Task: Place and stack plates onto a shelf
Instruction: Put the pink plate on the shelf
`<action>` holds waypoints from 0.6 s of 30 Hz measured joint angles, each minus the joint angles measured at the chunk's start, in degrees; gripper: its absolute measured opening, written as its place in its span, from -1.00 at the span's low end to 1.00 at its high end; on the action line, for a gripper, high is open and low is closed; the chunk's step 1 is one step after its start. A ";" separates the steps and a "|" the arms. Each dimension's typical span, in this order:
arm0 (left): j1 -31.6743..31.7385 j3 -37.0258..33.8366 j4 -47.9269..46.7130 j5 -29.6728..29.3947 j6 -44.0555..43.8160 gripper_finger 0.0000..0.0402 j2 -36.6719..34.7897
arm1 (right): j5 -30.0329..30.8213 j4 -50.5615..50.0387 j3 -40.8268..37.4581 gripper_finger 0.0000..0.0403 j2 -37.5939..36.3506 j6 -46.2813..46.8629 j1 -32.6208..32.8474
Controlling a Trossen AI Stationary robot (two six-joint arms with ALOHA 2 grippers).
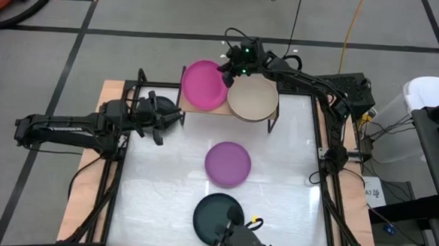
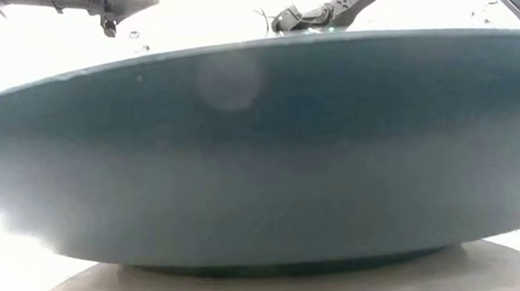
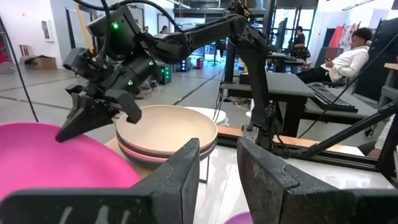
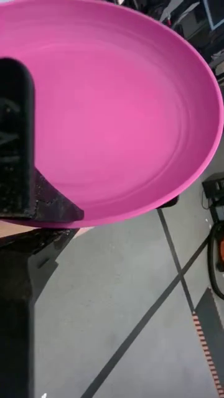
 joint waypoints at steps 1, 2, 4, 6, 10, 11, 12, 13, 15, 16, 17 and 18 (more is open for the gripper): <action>0.02 0.00 -0.07 0.00 -0.02 -0.44 0.00 | 0.00 -0.10 -0.13 -0.99 0.02 -0.04 0.00; 0.02 0.00 -0.12 0.00 -0.06 -0.44 0.00 | 0.00 -0.18 -0.25 -0.98 0.04 -0.06 0.00; 0.02 0.00 -0.12 0.00 -0.09 -0.44 0.00 | 0.02 -0.17 -0.56 -0.96 0.03 -0.32 0.00; 0.02 0.00 -0.18 0.00 -0.31 -0.44 0.00 | 0.05 0.28 -1.11 -0.95 0.02 -1.21 0.00; 0.02 0.00 -0.31 0.00 -0.46 -0.44 0.00 | 0.47 0.37 -1.97 -0.91 0.04 -2.36 0.00; 0.02 0.00 -0.32 0.00 -0.46 -0.44 0.00 | 0.48 0.43 -2.11 -0.90 0.04 -2.36 0.01; 0.02 0.00 -0.32 0.00 -0.47 -0.44 0.00 | 0.51 0.42 -2.14 -0.89 0.04 -2.38 0.02; 0.02 0.00 -0.32 -0.01 -0.48 -0.44 0.00 | 0.52 0.42 -2.17 -0.89 0.04 -2.41 0.02; 0.02 0.00 -0.34 -0.02 -0.50 -0.44 0.00 | 0.50 0.64 -2.17 -0.87 0.04 -2.52 0.02; 0.02 0.00 -0.34 -0.02 -0.52 -0.44 0.00 | 0.46 0.96 -2.19 -0.86 0.04 -2.84 0.02; 0.02 0.00 -0.34 -0.02 -0.52 -0.44 0.00 | 0.48 1.23 -2.19 -0.85 0.04 -3.20 0.02; 0.02 0.00 -0.34 -0.02 -0.58 -0.44 0.00 | 0.48 1.52 -2.19 -0.84 0.04 -3.35 0.02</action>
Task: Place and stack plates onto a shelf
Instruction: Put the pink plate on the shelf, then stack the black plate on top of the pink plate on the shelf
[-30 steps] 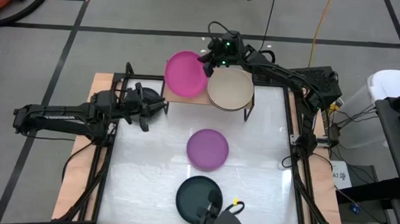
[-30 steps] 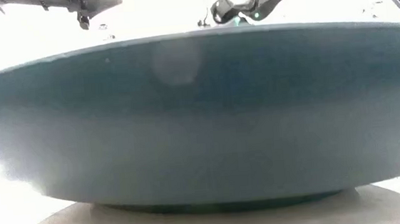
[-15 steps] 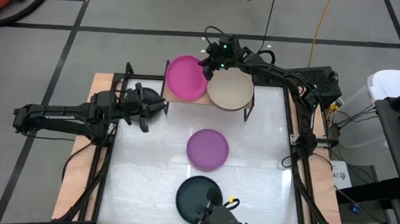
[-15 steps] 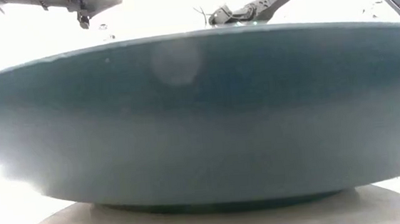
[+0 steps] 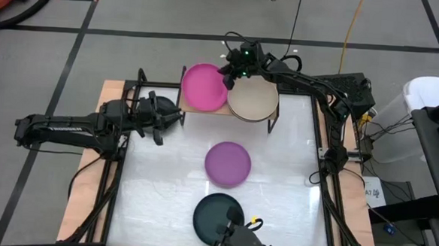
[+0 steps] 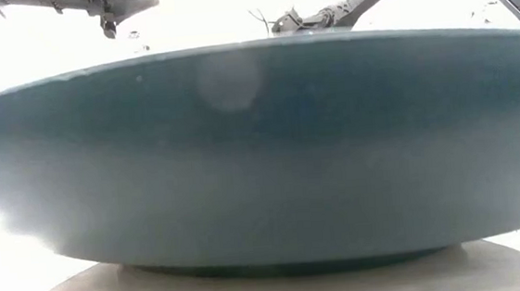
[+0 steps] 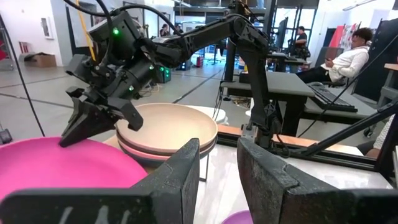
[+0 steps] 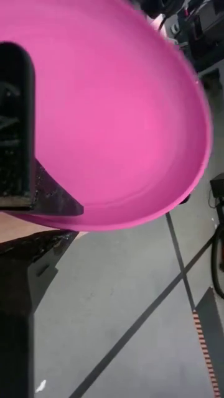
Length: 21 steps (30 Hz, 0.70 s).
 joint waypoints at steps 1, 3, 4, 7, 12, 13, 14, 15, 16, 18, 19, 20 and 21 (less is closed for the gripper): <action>0.00 -0.01 -0.01 0.00 -0.13 -0.44 0.00 | -0.01 0.40 0.00 -0.83 0.00 -0.04 0.00; 0.00 -0.02 -0.04 0.00 -0.60 -0.44 0.00 | -0.02 1.32 0.00 -0.79 0.00 0.00 0.00; 0.00 -0.02 -0.04 0.00 -0.72 -0.44 0.00 | -0.02 1.71 0.00 -0.77 0.00 0.00 0.00; -0.03 -0.02 -0.38 0.00 -0.91 -0.44 0.00 | -0.02 2.11 0.00 -0.67 0.00 0.02 0.00; -0.07 -0.02 -0.41 0.00 -0.93 -0.44 0.00 | -0.31 1.67 -0.08 -0.52 -0.87 0.13 0.02; -0.07 -0.02 -0.41 0.00 -0.93 -0.44 0.00 | -0.38 1.42 -0.13 -0.49 -1.61 0.12 0.06; -0.07 -0.02 -0.43 -0.01 -0.93 -0.44 0.00 | -0.50 1.42 -0.13 -0.47 -2.61 0.03 0.18; -0.08 -0.03 -0.54 -0.01 -0.97 -0.44 0.00 | -1.24 1.49 -0.13 -0.46 -3.85 -0.07 0.31; -0.07 -0.04 -0.84 -0.02 -1.24 -0.44 0.00 | -2.49 1.45 -0.13 -0.45 -5.40 -0.11 0.39; -0.07 -0.04 -2.01 -0.07 -2.34 -0.44 0.00 | -5.50 1.41 -0.11 -0.45 -8.80 -0.28 0.78; -0.07 -0.04 -2.65 -0.13 -3.14 -0.44 0.00 | -6.95 0.93 -0.11 -0.45 -10.83 -0.61 0.99; -0.07 -0.04 -3.37 -0.39 -3.94 -0.44 0.02 | -8.06 0.00 -0.15 -0.46 -12.84 -1.32 1.35; -0.09 0.02 -4.47 -1.00 -4.53 -0.44 0.00 | -8.69 -0.44 -0.65 -0.46 -15.09 -2.11 1.83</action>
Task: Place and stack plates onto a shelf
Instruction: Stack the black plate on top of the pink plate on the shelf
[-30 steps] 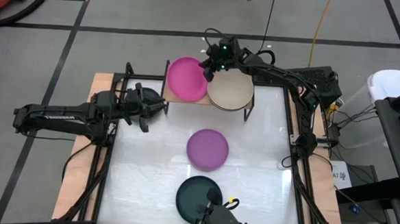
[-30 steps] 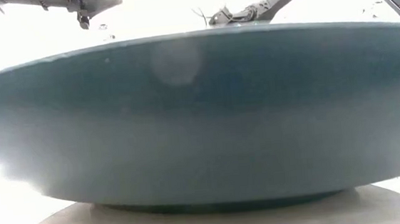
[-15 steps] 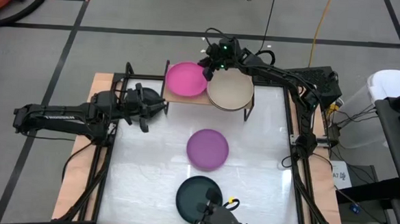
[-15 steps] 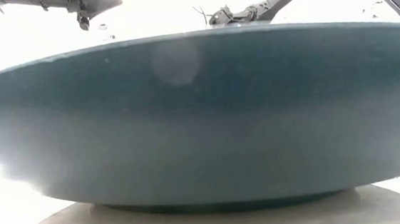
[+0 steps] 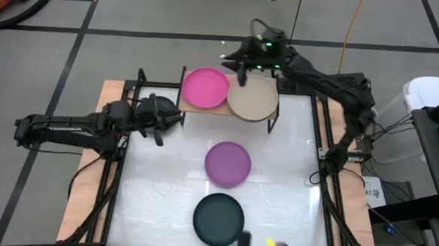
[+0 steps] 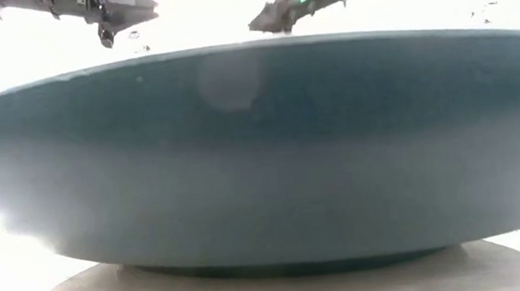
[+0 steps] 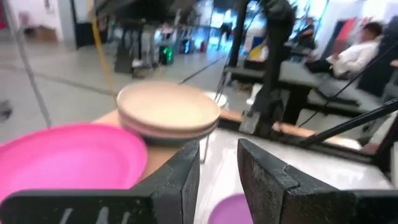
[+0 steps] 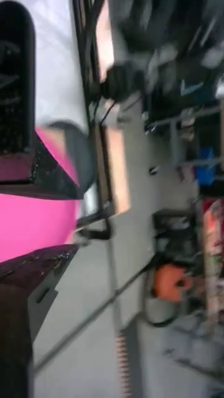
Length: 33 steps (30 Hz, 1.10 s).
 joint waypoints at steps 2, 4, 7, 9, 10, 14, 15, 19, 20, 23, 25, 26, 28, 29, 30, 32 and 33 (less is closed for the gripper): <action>0.02 1.01 -4.16 -1.65 -0.98 -0.44 0.04 | -0.58 -1.60 -1.72 -0.47 -4.91 -1.85 1.14; 0.00 2.37 -8.48 -4.51 -1.27 -0.44 0.04 | -0.60 -1.99 -5.04 -0.48 -10.43 -3.33 2.63; 0.02 4.83 -14.86 -8.98 -1.64 -0.44 0.02 | -0.62 -0.96 -12.42 -0.48 -18.84 -4.12 4.95; 0.02 6.69 -19.56 -11.10 -2.00 -0.44 0.02 | -0.62 -0.04 -18.13 -0.48 -24.34 -4.14 6.50; 0.02 7.66 -22.20 -12.07 -2.34 -0.44 0.04 | -0.60 0.28 -20.97 -0.48 -27.03 -4.14 7.22; 0.08 10.15 -31.95 -15.20 -4.87 -0.44 2.00 | -0.59 3.01 -33.42 -0.48 -37.64 -1.53 9.85; 0.24 10.43 -34.45 -15.62 -5.69 -0.44 3.00 | -0.60 4.68 -36.76 -0.48 -40.07 -0.40 10.53; 1.47 10.99 -43.16 -15.66 -10.33 -0.44 8.51 | -0.51 14.50 -49.29 -0.48 -48.76 3.20 13.38; 1.81 10.99 -44.96 -15.60 -11.49 -0.44 10.09 | -0.51 17.47 -52.03 -0.48 -50.44 3.97 14.07; 2.80 11.07 -50.81 -14.22 -15.39 -0.44 15.15 | -0.55 25.04 -59.16 -0.48 -54.53 6.00 15.96; 3.35 11.04 -53.53 -12.84 -17.24 -0.44 18.51 | -0.54 29.07 -62.74 -0.48 -56.58 7.10 17.05; 3.60 11.05 -54.58 -12.35 -17.72 -0.44 20.05 | -0.56 30.45 -64.22 -0.48 -57.43 7.41 17.51; 4.11 11.04 -55.99 -11.85 -17.82 -0.44 23.17 | -0.56 32.26 -66.26 -0.48 -58.67 8.00 18.31; 4.31 11.04 -56.29 -11.84 -17.80 -0.44 24.74 | -0.56 32.57 -66.99 -0.48 -59.08 8.30 18.57; 4.60 11.04 -56.44 -11.81 -17.62 -0.44 26.28 | -0.56 32.49 -67.55 -0.48 -59.39 8.36 18.90; 5.04 11.04 -56.23 -11.43 -17.06 -0.44 29.12 | -0.55 32.41 -68.32 -0.48 -59.61 8.38 19.39; 5.32 11.04 -56.09 -10.90 -16.46 -0.44 30.46 | -0.56 32.38 -68.62 -0.48 -59.61 8.38 19.69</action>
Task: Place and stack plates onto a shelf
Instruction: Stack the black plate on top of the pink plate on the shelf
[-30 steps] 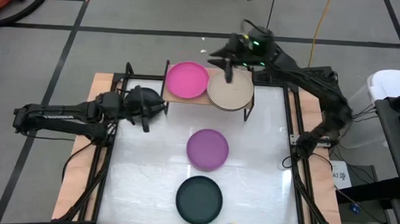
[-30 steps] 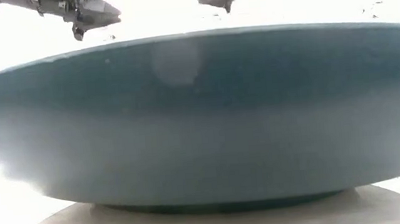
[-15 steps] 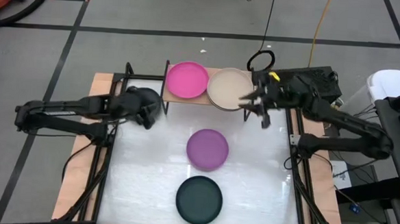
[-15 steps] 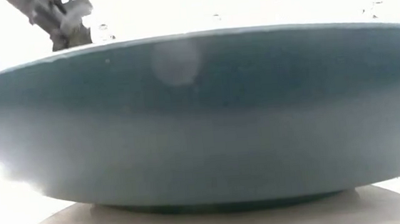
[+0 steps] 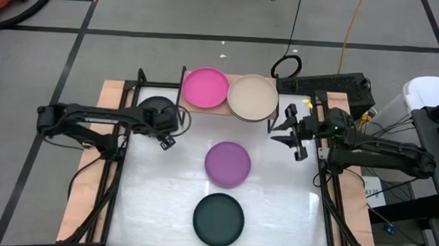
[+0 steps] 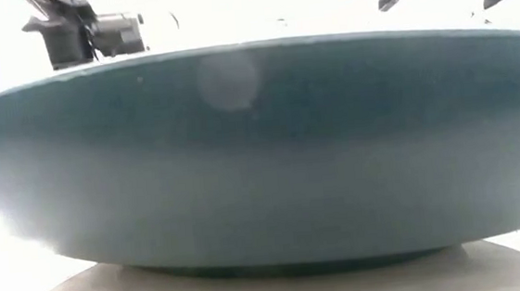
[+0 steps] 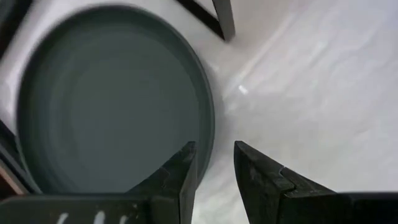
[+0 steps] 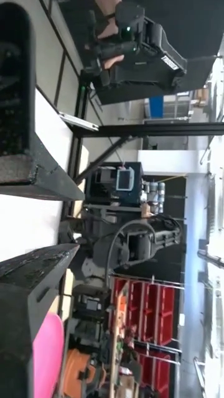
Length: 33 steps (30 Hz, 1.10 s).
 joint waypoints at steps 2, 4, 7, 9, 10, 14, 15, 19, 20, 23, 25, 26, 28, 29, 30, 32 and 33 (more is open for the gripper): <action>0.54 0.00 0.33 0.64 1.04 -0.44 2.58 | 0.02 -0.13 -0.50 -0.48 0.02 0.00 0.46; 1.12 0.00 0.36 0.66 1.88 -0.44 4.70 | 0.02 -0.59 -0.58 -0.48 0.06 0.00 0.80; 2.30 0.01 0.51 0.64 2.60 -0.44 7.19 | 0.02 -1.31 -0.58 -0.48 0.07 0.00 1.10; 3.02 0.00 1.14 0.95 3.19 -0.44 8.32 | 0.02 -1.29 -0.58 -0.48 0.07 0.00 1.15; 3.37 -0.02 1.87 1.70 3.65 -0.44 8.68 | 0.02 -1.29 -0.58 -0.48 0.07 0.00 1.15; 4.52 -0.72 6.21 4.13 5.24 -0.44 9.39 | 0.07 -1.72 -0.58 -0.48 0.07 -0.07 1.15; 4.91 -0.97 6.66 4.25 5.26 -0.44 9.43 | 0.11 -1.79 -0.58 -0.48 0.07 -0.07 1.15; 6.54 -2.36 6.83 4.31 4.78 -0.44 9.41 | 0.15 -2.37 -0.58 -0.48 0.07 -0.04 1.15; 6.96 -2.80 6.82 4.31 4.46 -0.44 9.41 | 0.15 -2.49 -0.58 -0.48 0.07 -0.03 1.15; 7.86 -4.42 6.94 4.32 3.61 -0.44 9.41 | 0.20 -3.20 -0.58 -0.48 0.07 -0.02 1.15; 8.04 -5.77 8.13 4.26 3.40 -0.44 9.41 | 0.20 -3.45 -0.58 -0.48 0.09 -0.04 1.15; 8.04 -6.45 8.86 4.27 3.37 -0.46 9.41 | 0.22 -3.49 -0.58 -0.48 0.07 -0.02 1.15; 8.02 -7.39 9.70 3.91 3.42 -0.55 9.38 | 0.22 -3.68 -0.58 -0.48 0.08 -0.02 1.15; 8.02 -7.53 9.86 3.77 3.31 -0.61 9.32 | 0.22 -3.72 -0.58 -0.48 0.09 -0.02 1.15; 7.97 -7.54 9.87 3.61 3.02 -0.69 9.30 | 0.22 -3.72 -0.58 -0.48 0.09 -0.02 1.15; 7.71 -7.43 10.10 2.51 2.27 -0.87 9.30 | 0.22 -3.69 -0.58 -0.48 0.07 -0.02 1.15; 7.53 -7.23 10.20 1.66 1.66 -0.91 9.30 | 0.22 -3.69 -0.58 -0.48 0.07 -0.03 1.13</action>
